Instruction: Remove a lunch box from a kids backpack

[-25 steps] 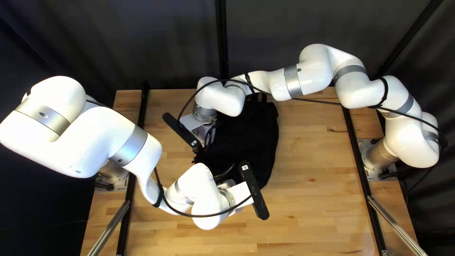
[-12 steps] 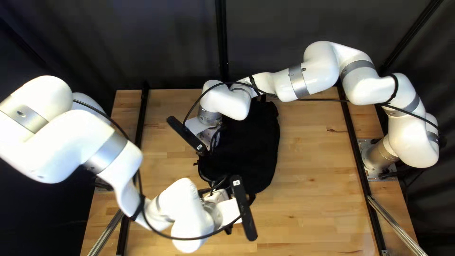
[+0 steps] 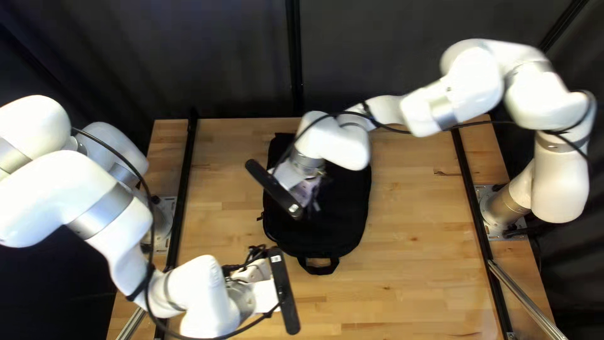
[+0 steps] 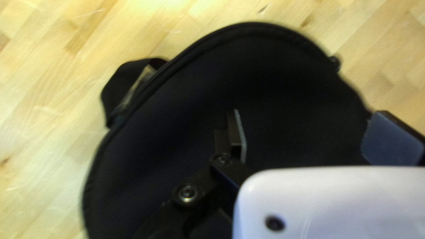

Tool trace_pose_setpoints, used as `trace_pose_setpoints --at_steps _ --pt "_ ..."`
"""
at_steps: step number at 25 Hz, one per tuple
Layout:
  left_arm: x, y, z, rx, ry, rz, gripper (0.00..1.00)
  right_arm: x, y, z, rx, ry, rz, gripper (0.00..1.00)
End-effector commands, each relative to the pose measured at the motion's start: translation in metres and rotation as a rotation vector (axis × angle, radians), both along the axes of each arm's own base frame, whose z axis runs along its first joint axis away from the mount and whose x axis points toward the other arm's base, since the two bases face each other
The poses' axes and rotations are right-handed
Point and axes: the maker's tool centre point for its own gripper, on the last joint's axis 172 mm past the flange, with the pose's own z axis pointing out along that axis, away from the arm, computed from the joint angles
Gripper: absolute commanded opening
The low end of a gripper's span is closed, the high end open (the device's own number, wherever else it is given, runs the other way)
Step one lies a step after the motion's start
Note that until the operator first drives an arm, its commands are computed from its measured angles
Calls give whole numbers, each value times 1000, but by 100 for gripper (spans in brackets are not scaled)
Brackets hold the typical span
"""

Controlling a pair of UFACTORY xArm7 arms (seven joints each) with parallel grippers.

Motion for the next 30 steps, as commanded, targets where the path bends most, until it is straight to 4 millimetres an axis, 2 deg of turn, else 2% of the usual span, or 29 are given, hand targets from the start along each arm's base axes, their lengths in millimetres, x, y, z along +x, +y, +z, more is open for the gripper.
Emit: trace_pose_setpoints --at_steps 1,5,7,11,14,19,26,27,28,29,30 --pt "-16 19 1 -5 6 10 100 -29 44 13 -57 -3 0 100" --pt "-22 44 6 -15 9 -5 100 -51 96 11 -124 11 24 100" --pt "-26 65 5 -39 2 -20 100 -62 120 3 -170 24 40 100" --pt "-28 93 0 -86 -5 -25 100 -82 155 -13 -251 52 89 100" --pt "-23 105 -6 -114 -13 -18 100 -91 179 -22 -313 70 120 100" --pt "-20 119 -18 -153 -28 2 100 -93 196 -41 -458 86 60 100" --pt "-1 121 -31 -212 -35 9 99 -86 199 -58 -559 112 -20 100" --pt "0 121 -31 -219 -35 8 71 -84 199 -59 -564 118 -24 100" --pt "1 121 -31 -227 -36 6 62 -81 199 -61 -564 123 -26 100" --pt "1 121 -30 -231 -36 4 48 -76 197 -64 -564 130 -29 100" --pt "2 120 -30 -238 -35 1 48 -71 195 -68 -563 136 -33 100"
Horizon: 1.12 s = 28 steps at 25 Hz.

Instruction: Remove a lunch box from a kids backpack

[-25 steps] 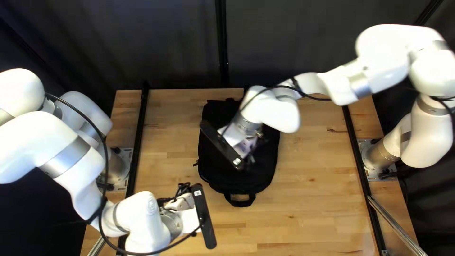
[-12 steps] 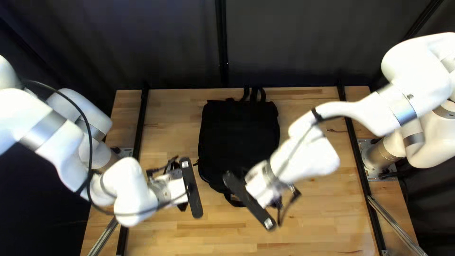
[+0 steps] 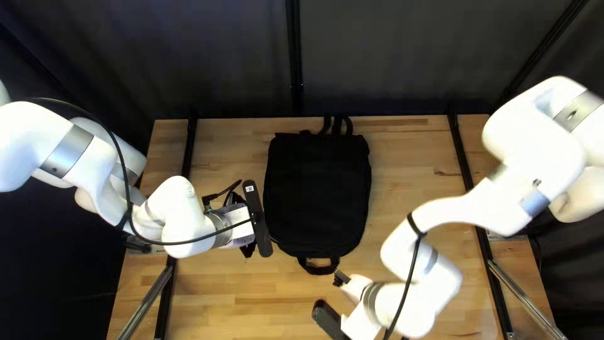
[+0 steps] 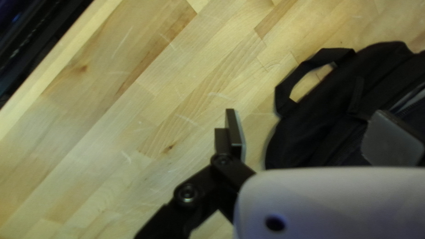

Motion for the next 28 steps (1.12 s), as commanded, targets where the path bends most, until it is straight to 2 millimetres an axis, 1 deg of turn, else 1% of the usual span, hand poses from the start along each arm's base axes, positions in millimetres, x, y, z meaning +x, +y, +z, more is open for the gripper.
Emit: trace_pose_setpoints --at_steps 1,2,3,5,7,12,16,20,23,24,27,28 --pt "4 -1 1 -28 1 -9 13 17 -7 -14 -8 18 -22 100" --pt "5 -2 1 -33 3 -13 4 21 -10 -17 -7 19 -25 100" --pt "6 -3 1 -36 4 -16 0 24 -11 -19 -6 18 -26 100" --pt "8 -5 3 -40 6 -25 0 32 -16 -24 -4 17 -31 100" --pt "10 -6 11 -39 6 -35 0 39 -20 -29 -5 17 -35 100" --pt "16 -11 26 -34 10 -51 0 43 -28 -32 -17 14 -38 100" --pt "22 -14 29 -37 15 -57 0 50 -37 -37 -20 24 -41 100" --pt "22 -15 30 -38 16 -58 0 56 -45 -46 -10 32 -40 100" --pt "22 -15 30 -39 16 -59 0 61 -49 -48 -4 34 -35 100" --pt "23 -16 30 -38 16 -60 0 62 -51 -50 -1 35 -31 90" --pt "24 -17 30 -37 16 -62 0 64 -56 -52 4 40 -25 82" --pt "24 -17 30 -37 16 -64 0 64 -57 -53 5 41 -23 77"
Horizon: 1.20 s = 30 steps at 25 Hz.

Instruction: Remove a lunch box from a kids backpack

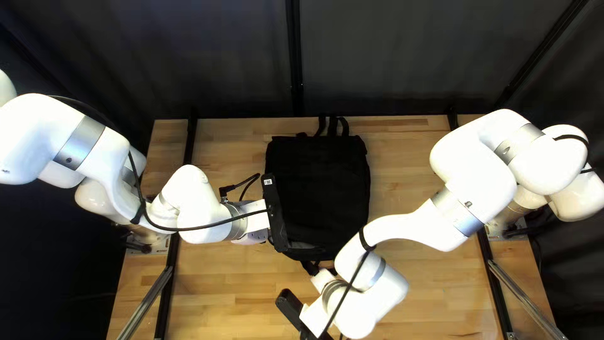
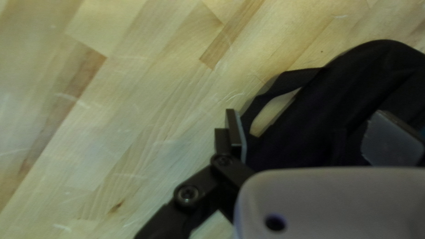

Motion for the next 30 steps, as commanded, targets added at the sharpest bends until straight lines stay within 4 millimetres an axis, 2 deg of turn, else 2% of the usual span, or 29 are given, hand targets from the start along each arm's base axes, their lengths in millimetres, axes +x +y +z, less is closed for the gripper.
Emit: trace_pose_setpoints --at_steps 1,3,4,5,6,7,20,24,30 --pt "1 -1 0 2 0 -4 0 1 -7 -4 7 8 8 75" --pt "1 -1 -1 2 1 -5 0 0 -12 -6 10 12 12 44" --pt "1 -1 -1 2 1 -5 0 -1 -15 -8 13 12 16 38" --pt "1 -1 -1 2 1 -5 0 -1 -16 -8 15 12 18 9" --pt "1 -1 -1 2 1 -5 0 -3 -19 -8 17 12 21 7" --pt "1 -1 -1 2 1 -5 0 -4 -20 -8 18 12 23 0" --pt "-3 -1 -3 2 10 2 0 -28 -27 5 13 29 16 0" --pt "-5 -2 -3 4 14 3 0 -48 -28 9 14 35 9 0" --pt "-7 -4 -6 3 17 6 0 -65 -33 7 20 41 0 0"
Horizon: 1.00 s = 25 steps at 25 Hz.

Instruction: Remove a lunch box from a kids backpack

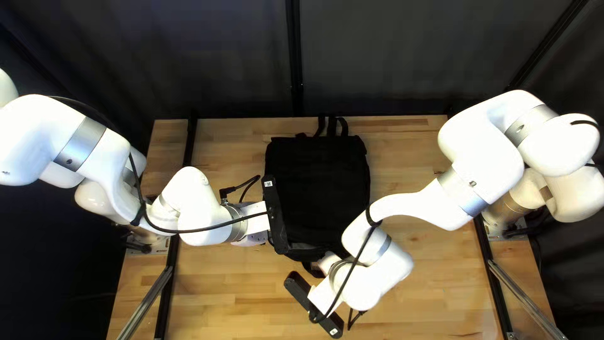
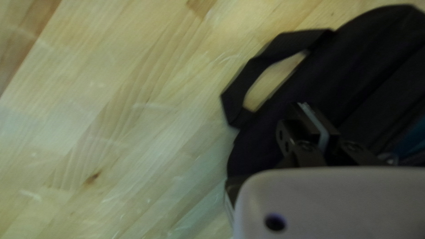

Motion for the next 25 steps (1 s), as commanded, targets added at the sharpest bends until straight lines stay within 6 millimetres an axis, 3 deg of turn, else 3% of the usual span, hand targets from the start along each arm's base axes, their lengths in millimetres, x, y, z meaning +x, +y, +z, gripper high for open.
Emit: trace_pose_setpoints --at_steps 1,18,25 --pt "-2 -2 -2 -1 2 2 0 -10 -4 -1 6 4 -10 0" --pt "1 -7 -1 0 2 -3 0 -45 -17 4 11 -2 -49 0" --pt "3 -11 2 7 2 -9 0 -64 -31 9 14 -8 -69 0"
